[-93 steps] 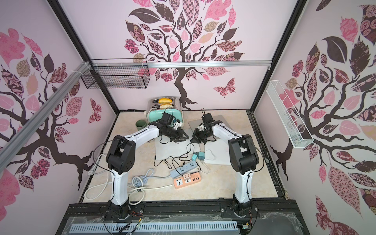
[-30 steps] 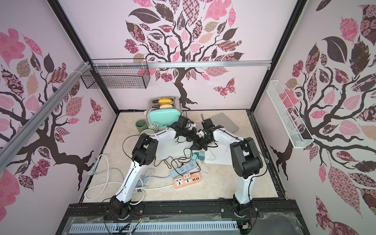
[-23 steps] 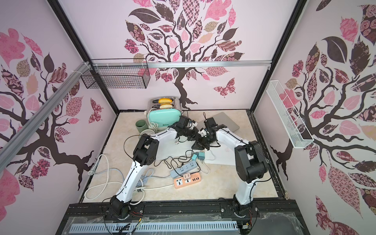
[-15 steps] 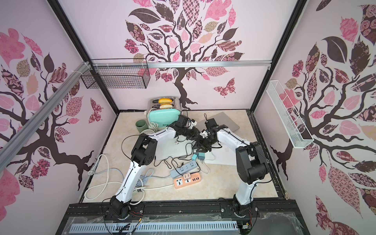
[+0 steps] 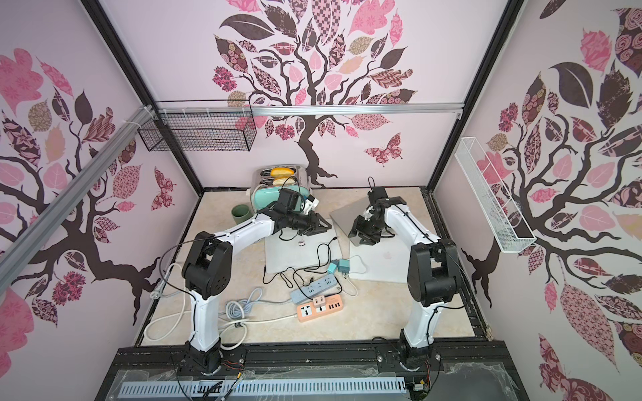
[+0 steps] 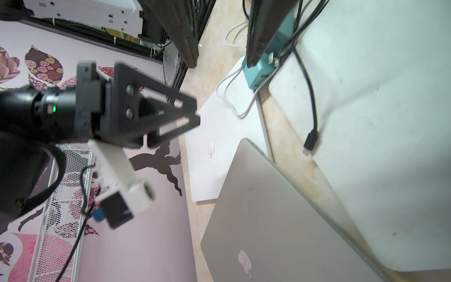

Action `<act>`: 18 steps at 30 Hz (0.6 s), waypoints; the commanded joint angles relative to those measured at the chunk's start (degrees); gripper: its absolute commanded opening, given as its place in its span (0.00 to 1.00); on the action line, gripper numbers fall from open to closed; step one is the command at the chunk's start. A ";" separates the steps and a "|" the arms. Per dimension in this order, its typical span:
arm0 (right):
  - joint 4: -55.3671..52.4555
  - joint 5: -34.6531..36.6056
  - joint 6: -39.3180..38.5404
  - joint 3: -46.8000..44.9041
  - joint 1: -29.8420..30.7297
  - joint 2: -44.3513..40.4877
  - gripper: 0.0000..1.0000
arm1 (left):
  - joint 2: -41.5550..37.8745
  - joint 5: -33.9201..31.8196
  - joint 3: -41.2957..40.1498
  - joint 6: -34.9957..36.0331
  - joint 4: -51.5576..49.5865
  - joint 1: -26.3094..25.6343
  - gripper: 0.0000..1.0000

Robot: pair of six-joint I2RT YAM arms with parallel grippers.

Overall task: Unplug the laptop charger
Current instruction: Adjust the laptop at the center of the board.

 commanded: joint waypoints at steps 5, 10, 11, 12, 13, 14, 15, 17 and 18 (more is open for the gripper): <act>10.21 -4.11 8.83 -6.38 -4.72 1.89 0.55 | -11.35 1.05 -9.96 5.34 -3.87 0.68 0.38; 8.78 -4.62 8.03 -4.43 -4.73 4.48 0.56 | -16.57 0.48 -16.21 3.98 -2.21 1.51 0.39; 9.33 -4.53 8.26 -4.83 -4.76 4.54 0.56 | -17.05 0.39 -16.82 4.01 -2.05 1.64 0.39; 10.06 -4.75 8.61 -5.18 -4.77 4.90 0.56 | -17.43 0.27 -17.39 3.95 -1.84 1.78 0.40; 10.62 -5.16 8.98 -5.23 -4.75 5.54 0.56 | -17.72 0.31 -17.71 4.01 -1.88 1.90 0.40; 10.80 -5.52 9.26 -5.08 -4.74 6.36 0.56 | -17.86 0.34 -17.94 4.01 -1.84 2.07 0.40; 10.91 -5.90 9.63 -4.88 -4.73 7.48 0.55 | -18.18 0.34 -18.07 4.01 -1.97 2.22 0.40; 11.54 -5.85 10.41 -5.02 -4.73 8.24 0.55 | -18.93 -0.37 -17.91 4.29 -2.65 2.39 0.41; 12.38 -5.57 10.83 -5.45 -4.67 8.13 0.55 | -19.64 -0.97 -17.85 4.48 -2.94 2.44 0.42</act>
